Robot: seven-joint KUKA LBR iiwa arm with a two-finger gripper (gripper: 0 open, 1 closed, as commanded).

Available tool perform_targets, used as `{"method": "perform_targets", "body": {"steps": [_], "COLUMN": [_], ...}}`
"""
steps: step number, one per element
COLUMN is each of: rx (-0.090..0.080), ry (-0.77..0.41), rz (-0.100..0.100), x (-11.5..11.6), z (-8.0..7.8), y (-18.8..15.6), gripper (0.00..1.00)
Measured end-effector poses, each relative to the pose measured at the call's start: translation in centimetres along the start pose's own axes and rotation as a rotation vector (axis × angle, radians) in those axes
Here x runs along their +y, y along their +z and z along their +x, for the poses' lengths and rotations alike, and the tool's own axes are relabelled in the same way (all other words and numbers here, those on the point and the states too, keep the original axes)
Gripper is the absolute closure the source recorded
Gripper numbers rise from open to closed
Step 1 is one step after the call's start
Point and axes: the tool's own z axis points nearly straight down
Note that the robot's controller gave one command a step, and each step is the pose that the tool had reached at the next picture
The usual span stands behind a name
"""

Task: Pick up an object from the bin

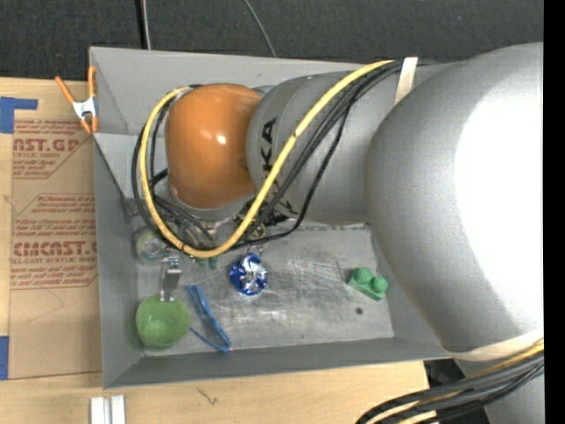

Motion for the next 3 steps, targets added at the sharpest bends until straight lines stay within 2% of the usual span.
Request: {"method": "perform_targets", "body": {"steps": [1, 2, 3], "rx": [-0.024, -0.006, -0.027], "ry": [-0.05, -0.05, -0.028], "rz": [-0.008, -0.003, -0.01], "x": [0.2, 0.2, 0.3], "z": [1.2, 1.7, 4.5], "y": [6.1, 6.9, 7.0], "gripper": [0.0, 1.0, 1.0]}}
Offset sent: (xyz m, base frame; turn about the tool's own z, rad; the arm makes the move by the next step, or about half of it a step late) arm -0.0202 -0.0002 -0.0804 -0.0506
